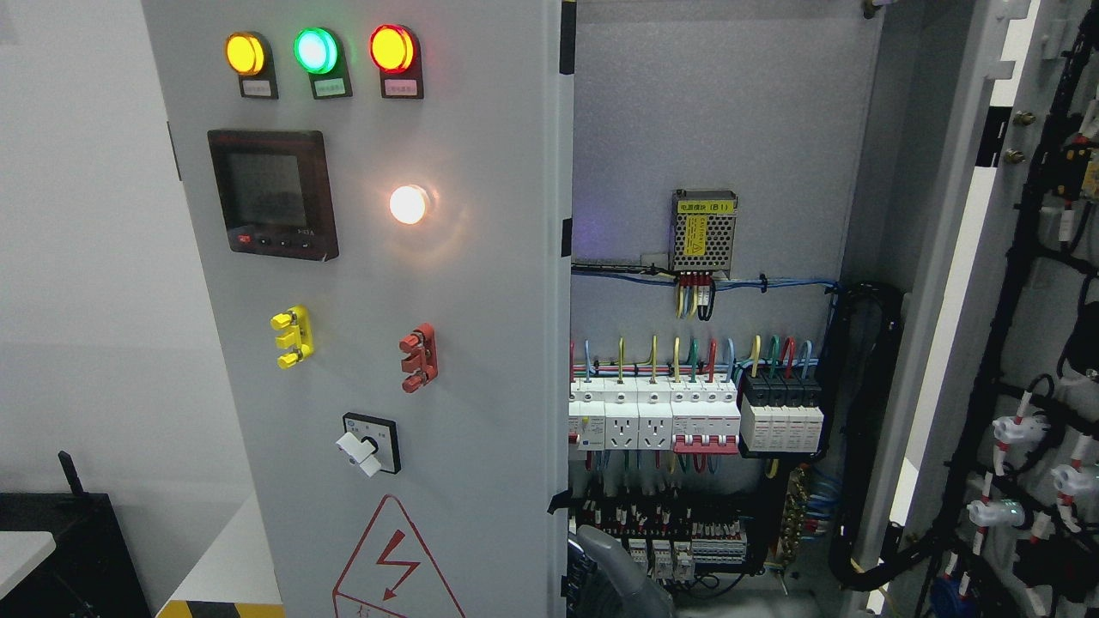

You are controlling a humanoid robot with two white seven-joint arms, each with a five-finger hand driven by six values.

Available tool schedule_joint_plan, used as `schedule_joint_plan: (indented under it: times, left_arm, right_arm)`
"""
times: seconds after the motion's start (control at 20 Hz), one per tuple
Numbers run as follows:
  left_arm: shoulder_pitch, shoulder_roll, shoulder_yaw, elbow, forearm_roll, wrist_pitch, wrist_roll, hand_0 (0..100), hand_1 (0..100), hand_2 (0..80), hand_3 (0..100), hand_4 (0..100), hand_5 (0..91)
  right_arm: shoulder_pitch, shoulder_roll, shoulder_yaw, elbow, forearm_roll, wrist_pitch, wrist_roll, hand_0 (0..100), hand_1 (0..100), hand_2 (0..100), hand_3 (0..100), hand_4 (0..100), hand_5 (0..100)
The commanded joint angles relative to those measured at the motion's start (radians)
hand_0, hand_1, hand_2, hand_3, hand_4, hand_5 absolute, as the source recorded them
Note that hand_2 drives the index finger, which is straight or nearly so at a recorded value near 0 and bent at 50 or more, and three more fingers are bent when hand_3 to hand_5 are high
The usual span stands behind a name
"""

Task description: Open door with both hands

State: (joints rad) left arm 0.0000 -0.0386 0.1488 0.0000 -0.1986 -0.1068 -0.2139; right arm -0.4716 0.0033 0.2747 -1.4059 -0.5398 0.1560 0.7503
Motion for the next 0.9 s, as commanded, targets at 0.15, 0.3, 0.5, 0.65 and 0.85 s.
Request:
schedule_joint_plan:
  times: [0.15,0.3,0.5,0.65,0.85]
  left_arm:
    - [0.023,-0.001,0.000,0.009,0.001,-0.001,0.001,0,0,0.0,0,0,0.0]
    - [0.023,0.000,0.000,0.009,0.001,-0.001,0.001,0,0,0.0,0,0,0.0]
    - [0.023,-0.001,0.000,0.009,0.001,-0.001,0.001,0,0,0.0,0,0,0.0]
    - [0.023,0.000,0.000,0.009,-0.001,-0.001,0.001,0,0,0.0,0,0,0.0]
    - [0.023,0.000,0.000,0.009,0.001,-0.001,0.001,0,0,0.0,0,0,0.0]
  right_arm:
    - [0.002,0.026,0.030,-0.030,-0.006,0.000,0.011,38,0,0,0,0,0]
    - [0.002,0.027,0.038,-0.035,-0.006,0.002,0.011,38,0,0,0,0,0]
    - [0.001,0.027,0.052,-0.035,-0.008,0.002,0.012,38,0,0,0,0,0]
    - [0.001,0.027,0.054,-0.035,-0.014,0.002,0.049,38,0,0,0,0,0]
    - [0.001,0.026,0.054,-0.035,-0.014,0.002,0.054,38,0,0,0,0,0]
